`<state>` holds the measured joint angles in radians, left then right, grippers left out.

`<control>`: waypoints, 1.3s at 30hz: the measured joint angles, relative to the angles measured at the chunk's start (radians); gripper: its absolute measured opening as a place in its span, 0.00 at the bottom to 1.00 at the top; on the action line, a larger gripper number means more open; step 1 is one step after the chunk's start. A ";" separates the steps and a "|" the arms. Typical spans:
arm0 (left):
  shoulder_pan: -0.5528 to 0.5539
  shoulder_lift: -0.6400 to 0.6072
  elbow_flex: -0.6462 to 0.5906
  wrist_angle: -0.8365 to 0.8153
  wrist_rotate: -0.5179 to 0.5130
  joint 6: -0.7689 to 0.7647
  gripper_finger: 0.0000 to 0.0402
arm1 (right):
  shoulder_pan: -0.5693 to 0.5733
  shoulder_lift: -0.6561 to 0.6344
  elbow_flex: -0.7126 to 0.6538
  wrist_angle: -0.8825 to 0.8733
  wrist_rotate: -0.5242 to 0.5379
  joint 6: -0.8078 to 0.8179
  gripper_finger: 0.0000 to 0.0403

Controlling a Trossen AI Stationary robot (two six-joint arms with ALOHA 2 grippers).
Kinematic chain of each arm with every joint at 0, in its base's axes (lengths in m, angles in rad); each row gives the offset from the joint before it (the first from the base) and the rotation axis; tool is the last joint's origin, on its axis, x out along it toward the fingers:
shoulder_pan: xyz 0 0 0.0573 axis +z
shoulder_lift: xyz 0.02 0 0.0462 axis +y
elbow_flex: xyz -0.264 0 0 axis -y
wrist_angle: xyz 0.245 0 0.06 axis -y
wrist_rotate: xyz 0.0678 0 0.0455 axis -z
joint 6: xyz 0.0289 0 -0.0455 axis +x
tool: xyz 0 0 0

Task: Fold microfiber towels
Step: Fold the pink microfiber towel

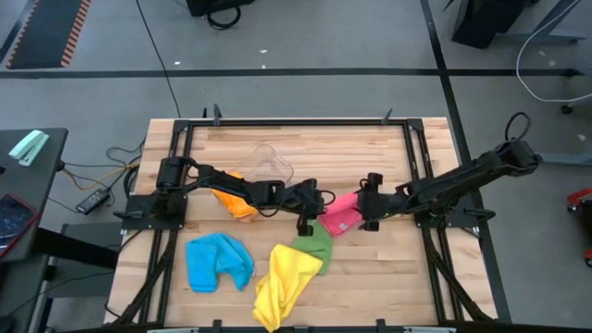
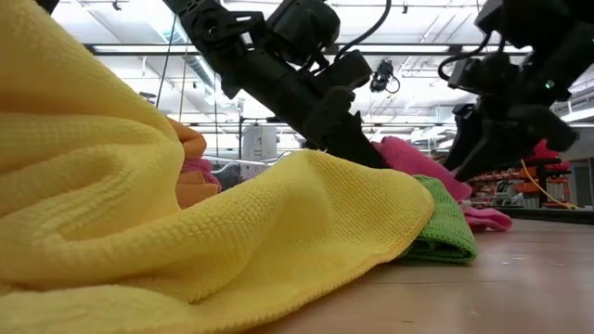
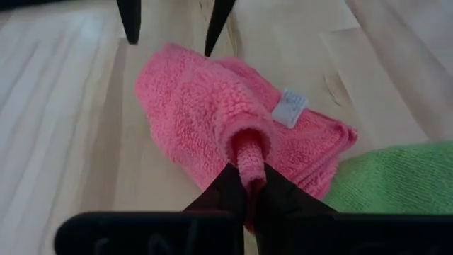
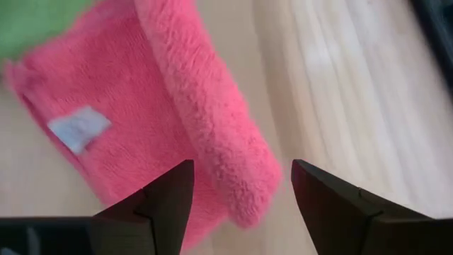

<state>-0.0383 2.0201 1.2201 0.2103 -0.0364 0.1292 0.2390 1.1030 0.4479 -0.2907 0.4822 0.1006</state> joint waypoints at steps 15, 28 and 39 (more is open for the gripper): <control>0.000 0.000 0.000 0.065 0.000 0.115 0.06 | -0.088 0.056 -0.087 0.280 -0.066 -0.268 0.60; 0.015 -0.018 -0.002 0.116 0.000 0.226 0.05 | -0.231 0.053 -0.059 0.157 -0.397 -0.273 0.28; 0.128 -0.073 0.000 0.085 0.033 0.334 0.04 | -0.236 0.052 0.193 -0.220 -0.196 -0.216 0.04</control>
<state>0.0894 1.9472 1.2198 0.2949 -0.0031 0.4628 0.0033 1.1553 0.6405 -0.5105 0.2867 -0.1157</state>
